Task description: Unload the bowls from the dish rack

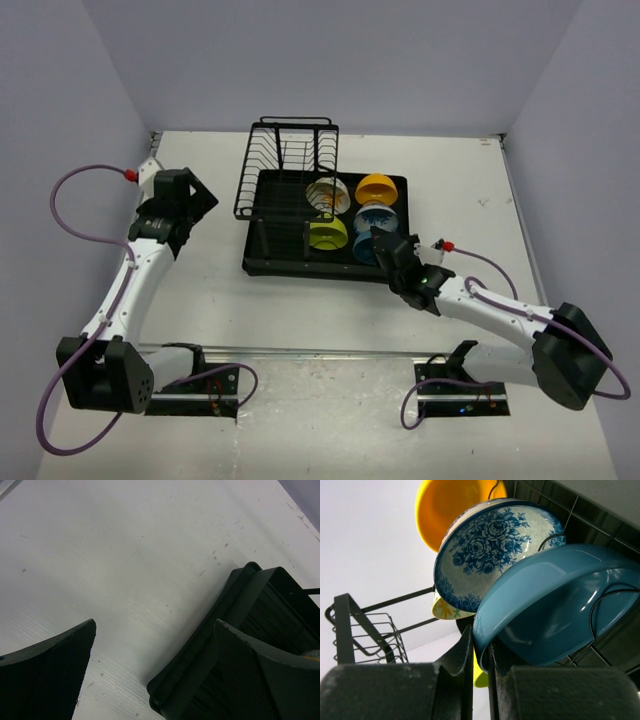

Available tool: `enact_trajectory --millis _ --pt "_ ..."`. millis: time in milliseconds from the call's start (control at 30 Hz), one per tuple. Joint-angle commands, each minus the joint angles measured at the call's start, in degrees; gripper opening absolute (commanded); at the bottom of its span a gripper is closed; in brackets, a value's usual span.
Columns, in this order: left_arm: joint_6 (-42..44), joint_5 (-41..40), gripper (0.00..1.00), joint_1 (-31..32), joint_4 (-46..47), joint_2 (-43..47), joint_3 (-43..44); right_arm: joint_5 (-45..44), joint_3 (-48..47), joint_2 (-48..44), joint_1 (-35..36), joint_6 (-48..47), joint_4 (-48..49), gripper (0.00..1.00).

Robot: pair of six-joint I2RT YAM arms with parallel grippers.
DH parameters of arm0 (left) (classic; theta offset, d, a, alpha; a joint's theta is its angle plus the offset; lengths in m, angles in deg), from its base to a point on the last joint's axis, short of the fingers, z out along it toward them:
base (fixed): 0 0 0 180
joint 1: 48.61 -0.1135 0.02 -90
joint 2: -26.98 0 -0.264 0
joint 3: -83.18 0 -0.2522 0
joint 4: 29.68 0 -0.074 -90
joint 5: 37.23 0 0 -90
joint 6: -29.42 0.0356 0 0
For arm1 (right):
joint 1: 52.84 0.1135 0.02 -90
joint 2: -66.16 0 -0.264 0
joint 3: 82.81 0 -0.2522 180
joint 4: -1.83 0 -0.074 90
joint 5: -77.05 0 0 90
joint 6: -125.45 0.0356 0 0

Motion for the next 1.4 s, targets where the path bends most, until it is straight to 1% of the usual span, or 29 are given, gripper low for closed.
enact_trajectory --millis 0,100,133,300,400,433,500,533,600,733,933,1267,1367 --pt "-0.85 -0.17 1.00 0.45 2.80 0.86 -1.37 -3.50 2.90 -4.32 0.60 -1.30 3.47 0.00" --pt "-1.20 0.53 1.00 0.45 3.94 0.42 -1.99 -2.63 4.31 -5.02 0.60 -7.96 9.62 0.00" --pt "-1.29 0.54 1.00 0.45 4.03 0.42 -2.16 -2.36 4.92 -5.11 0.51 -9.04 13.20 0.00" --pt "-1.56 1.24 1.00 0.45 5.44 0.25 -4.01 -0.26 8.09 -5.03 0.16 -15.53 22.89 0.00" --pt "-1.56 1.15 1.00 0.45 5.79 0.07 -4.19 1.33 7.57 -2.93 -0.28 -17.04 25.28 0.00" --pt "-1.56 1.06 1.00 0.36 5.79 0.07 -4.19 2.38 7.74 -2.31 -0.54 -17.74 28.33 0.00" --pt "-1.21 0.89 1.00 0.36 5.88 0.07 -4.01 3.00 8.36 -0.47 -0.80 -18.71 30.98 0.00" --pt "-0.94 0.71 1.00 0.36 5.79 0.07 -3.92 3.87 8.45 0.15 -0.89 -19.85 34.39 0.00" --pt "-0.59 0.36 1.00 0.27 5.79 0.07 -4.01 4.67 7.66 1.38 -0.89 -22.48 35.56 0.00" --pt "-0.06 0.10 1.00 0.10 6.05 -0.11 -4.28 6.16 7.83 3.32 -1.07 -25.92 42.93 0.00" --pt "0.55 0.36 1.00 -0.17 6.76 -0.37 -4.54 6.61 9.50 3.94 -1.24 -27.33 46.98 0.00" --pt "0.81 0.89 1.00 -0.25 7.72 -1.69 -4.45 6.52 10.73 -1.50 -1.07 -29.52 45.67 0.00" --pt "1.17 0.62 1.00 -0.25 7.90 -2.04 -4.45 8.09 10.12 -2.82 -1.16 -31.28 45.41 0.00"
